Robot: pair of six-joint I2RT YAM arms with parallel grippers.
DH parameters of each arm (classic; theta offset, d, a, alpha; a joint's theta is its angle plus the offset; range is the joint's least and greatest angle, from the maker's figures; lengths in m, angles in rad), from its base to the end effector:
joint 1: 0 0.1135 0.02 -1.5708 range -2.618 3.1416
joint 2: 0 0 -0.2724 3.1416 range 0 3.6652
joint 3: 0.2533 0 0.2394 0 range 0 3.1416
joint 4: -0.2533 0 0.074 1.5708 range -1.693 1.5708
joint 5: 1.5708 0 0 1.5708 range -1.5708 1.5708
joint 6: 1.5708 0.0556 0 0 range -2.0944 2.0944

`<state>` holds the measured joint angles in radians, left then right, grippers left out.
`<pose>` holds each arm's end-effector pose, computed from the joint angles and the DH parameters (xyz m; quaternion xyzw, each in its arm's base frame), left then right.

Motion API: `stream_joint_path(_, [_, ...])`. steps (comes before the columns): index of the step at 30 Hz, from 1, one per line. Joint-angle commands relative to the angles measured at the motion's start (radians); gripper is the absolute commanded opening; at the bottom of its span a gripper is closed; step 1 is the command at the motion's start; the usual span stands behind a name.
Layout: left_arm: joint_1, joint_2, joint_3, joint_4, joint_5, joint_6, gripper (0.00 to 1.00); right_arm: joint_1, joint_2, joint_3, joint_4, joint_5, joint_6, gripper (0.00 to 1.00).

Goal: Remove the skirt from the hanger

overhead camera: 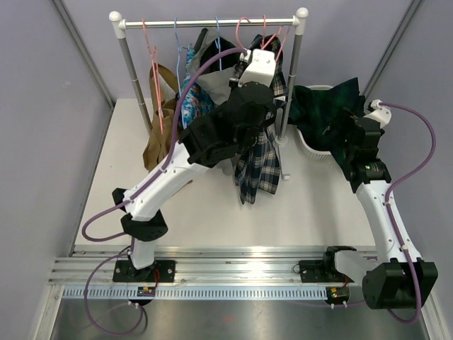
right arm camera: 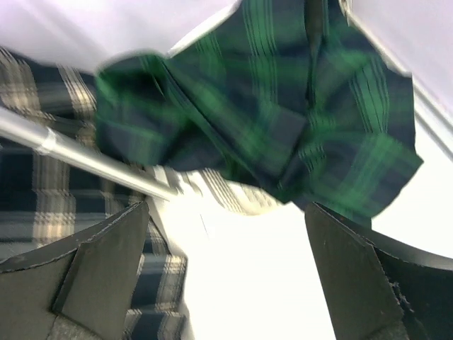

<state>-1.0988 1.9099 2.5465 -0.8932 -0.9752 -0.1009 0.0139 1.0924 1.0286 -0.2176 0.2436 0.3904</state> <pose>0.2061 -0.3024 0.5297 0.0834 0.7512 0.0016 0.6548 0.2528 -0.0099 0.3649 0.2202 0.7657 0.0246 0.6039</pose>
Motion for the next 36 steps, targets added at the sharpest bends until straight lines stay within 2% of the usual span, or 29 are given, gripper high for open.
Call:
stream_joint_path(1, [0.023,0.02,0.037,0.276,-0.086,0.158,0.0,0.003,-0.055,-0.038,-0.023,-0.029,0.004,1.0])
stream_joint_path(4, [0.042,0.043,0.037,0.38,-0.028,0.168,0.0,0.003,-0.083,-0.056,-0.016,-0.075,0.042,0.99])
stream_joint_path(7, [0.065,0.081,0.047,0.445,0.108,0.132,0.0,0.003,-0.088,-0.047,-0.037,-0.118,0.071,0.99])
stream_joint_path(9, [0.085,0.087,0.003,0.494,0.238,0.104,0.0,0.003,-0.091,-0.05,-0.045,-0.136,0.079,0.99])
stream_joint_path(13, [0.108,0.118,-0.048,0.698,0.475,0.05,0.0,0.003,-0.152,-0.084,-0.049,-0.148,0.079,0.99])
stream_joint_path(16, [0.129,0.184,0.026,0.732,0.529,-0.002,0.0,0.003,-0.193,-0.113,-0.048,-0.147,0.07,1.0])
stream_joint_path(22, [0.192,0.213,-0.019,0.798,0.596,-0.149,0.0,0.003,-0.23,-0.133,-0.055,-0.167,0.064,0.99])
stream_joint_path(24, [0.212,0.236,-0.019,0.806,0.605,-0.218,0.0,0.001,-0.238,-0.139,-0.049,-0.187,0.071,1.0])
stream_joint_path(31, [0.218,0.229,-0.089,0.888,0.546,-0.302,0.0,0.001,-0.246,-0.17,-0.046,-0.221,0.074,1.0])
stream_joint_path(36, [0.228,0.265,-0.041,0.861,0.595,-0.374,0.0,0.003,-0.258,-0.185,-0.048,-0.228,0.076,0.99])
